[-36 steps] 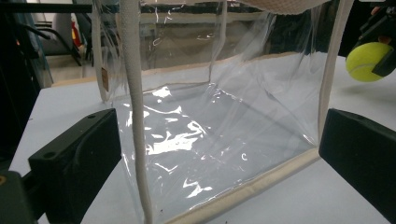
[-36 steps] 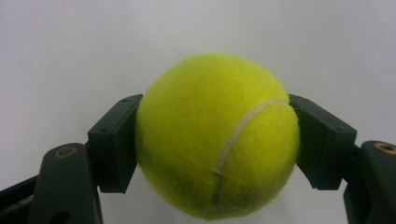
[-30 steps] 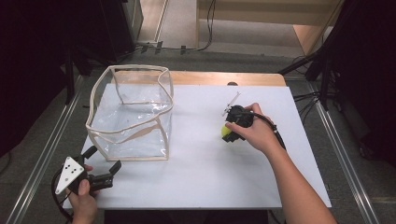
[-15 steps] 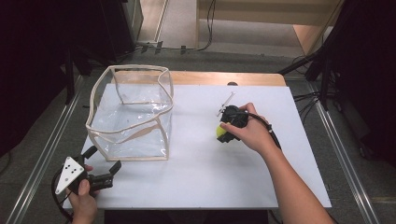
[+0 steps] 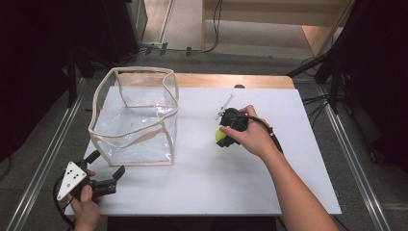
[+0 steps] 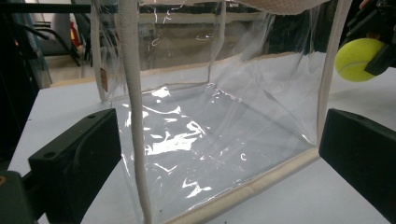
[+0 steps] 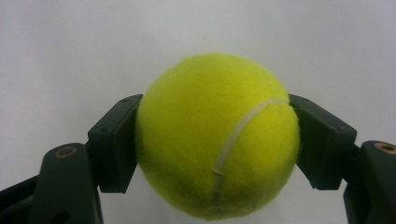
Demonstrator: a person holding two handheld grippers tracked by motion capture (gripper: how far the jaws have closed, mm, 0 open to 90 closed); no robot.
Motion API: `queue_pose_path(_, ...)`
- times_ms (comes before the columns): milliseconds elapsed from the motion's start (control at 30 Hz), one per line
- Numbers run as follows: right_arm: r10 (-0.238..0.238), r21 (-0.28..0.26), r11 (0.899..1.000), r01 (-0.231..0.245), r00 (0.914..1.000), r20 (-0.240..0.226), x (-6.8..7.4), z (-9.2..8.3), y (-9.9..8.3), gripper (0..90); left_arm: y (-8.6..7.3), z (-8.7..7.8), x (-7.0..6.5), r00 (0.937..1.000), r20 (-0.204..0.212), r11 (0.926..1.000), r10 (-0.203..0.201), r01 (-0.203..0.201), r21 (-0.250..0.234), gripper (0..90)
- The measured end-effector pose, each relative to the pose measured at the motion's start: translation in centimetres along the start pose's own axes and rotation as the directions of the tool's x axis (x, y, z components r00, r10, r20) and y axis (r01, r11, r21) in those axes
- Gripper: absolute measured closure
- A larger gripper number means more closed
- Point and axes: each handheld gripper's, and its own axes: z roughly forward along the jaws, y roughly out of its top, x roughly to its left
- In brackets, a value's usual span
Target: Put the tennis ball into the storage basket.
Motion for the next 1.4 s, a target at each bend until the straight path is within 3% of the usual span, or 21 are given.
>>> queue_pose_path(567,-0.047,-0.032,0.998,0.046,0.9983,-0.035,1.0,-1.0,2.2,23.6,0.0,0.0,0.0,1.0000,0.001,1.0000,0.000,0.000,0.000,0.0)
queue_pose_path(1400,-0.099,-0.045,0.994,0.097,0.9946,-0.032,2.4,-2.9,4.6,23.6,0.0,0.0,0.0,1.0000,0.005,1.0000,-0.001,0.001,-0.001,0.0)
